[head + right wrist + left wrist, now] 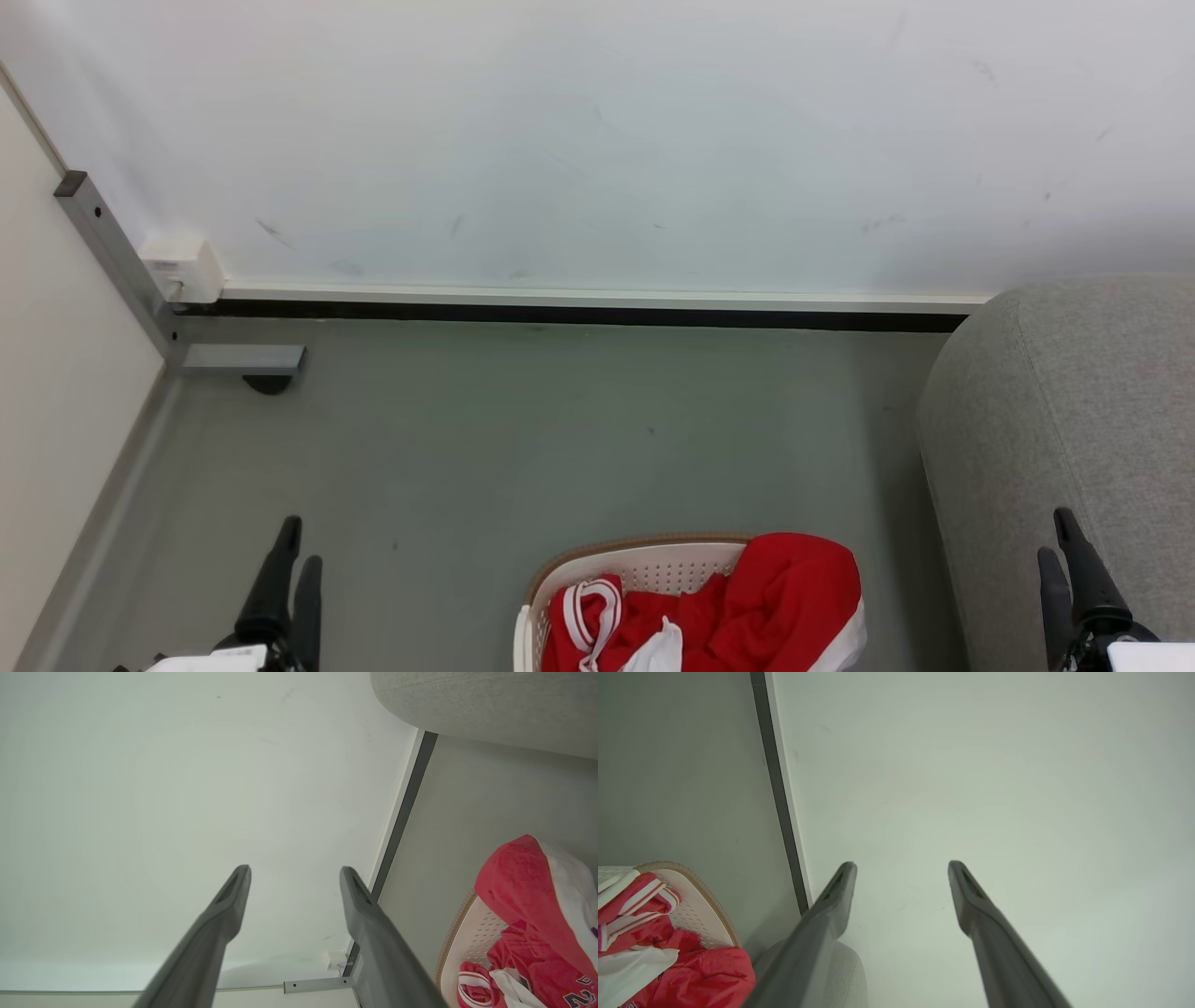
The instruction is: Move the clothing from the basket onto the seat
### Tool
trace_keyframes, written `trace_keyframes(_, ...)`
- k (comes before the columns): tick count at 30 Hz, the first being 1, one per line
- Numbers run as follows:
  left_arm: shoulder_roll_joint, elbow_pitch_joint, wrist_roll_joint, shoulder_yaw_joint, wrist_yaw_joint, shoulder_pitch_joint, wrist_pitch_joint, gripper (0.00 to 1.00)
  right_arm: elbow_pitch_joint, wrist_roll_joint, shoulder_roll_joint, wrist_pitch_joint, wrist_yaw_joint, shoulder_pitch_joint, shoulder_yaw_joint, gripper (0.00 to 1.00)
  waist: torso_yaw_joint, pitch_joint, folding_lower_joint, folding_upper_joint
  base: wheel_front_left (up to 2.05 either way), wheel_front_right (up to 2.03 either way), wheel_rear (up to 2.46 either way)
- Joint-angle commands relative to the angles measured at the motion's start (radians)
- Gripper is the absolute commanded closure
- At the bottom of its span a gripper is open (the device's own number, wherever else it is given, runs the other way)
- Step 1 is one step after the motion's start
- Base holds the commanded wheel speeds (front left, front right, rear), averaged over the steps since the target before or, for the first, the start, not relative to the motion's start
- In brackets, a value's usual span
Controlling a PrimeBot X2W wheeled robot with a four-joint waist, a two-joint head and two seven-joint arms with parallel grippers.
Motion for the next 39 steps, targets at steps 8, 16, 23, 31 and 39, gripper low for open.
trace_keyframes(8,0.009,-0.057,0.075,-0.008,-0.004,-0.014,-0.05,0.0,-0.065,-0.061,-0.016,-0.051,0.0,-0.008,0.038,0.0,-0.003,-0.002,0.0,-0.0001,0.0,0.0,0.0)
trace_keyframes(16,0.007,-0.071,0.247,-0.008,-0.005,-0.006,-0.086,0.0,-0.083,-0.184,-0.017,-0.086,0.0,-0.005,0.05,0.0,-0.007,-0.004,0.0,-0.0001,0.0,0.0,0.0)
trace_keyframes(23,0.007,-0.097,0.402,-0.013,-0.005,0.005,-0.114,0.0,-0.108,-0.356,-0.025,-0.114,0.0,-0.002,0.085,0.0,-0.011,-0.006,0.0,-0.0001,0.0,0.0,0.0)
trace_keyframes(31,0.008,-0.145,0.61,-0.028,0.009,0.018,-0.145,0.0,-0.148,-0.531,-0.045,-0.145,-0.001,-0.003,0.128,0.0,-0.016,-0.007,0.0,-0.0001,0.0,0.0,0.0)
trace_keyframes(39,0.012,-0.145,0.793,-0.055,0.033,0.032,-0.168,0.0,-0.152,-0.677,-0.054,-0.169,-0.001,0.003,0.152,0.0,-0.019,-0.012,0.0,-0.0001,0.0,0.0,0.0)
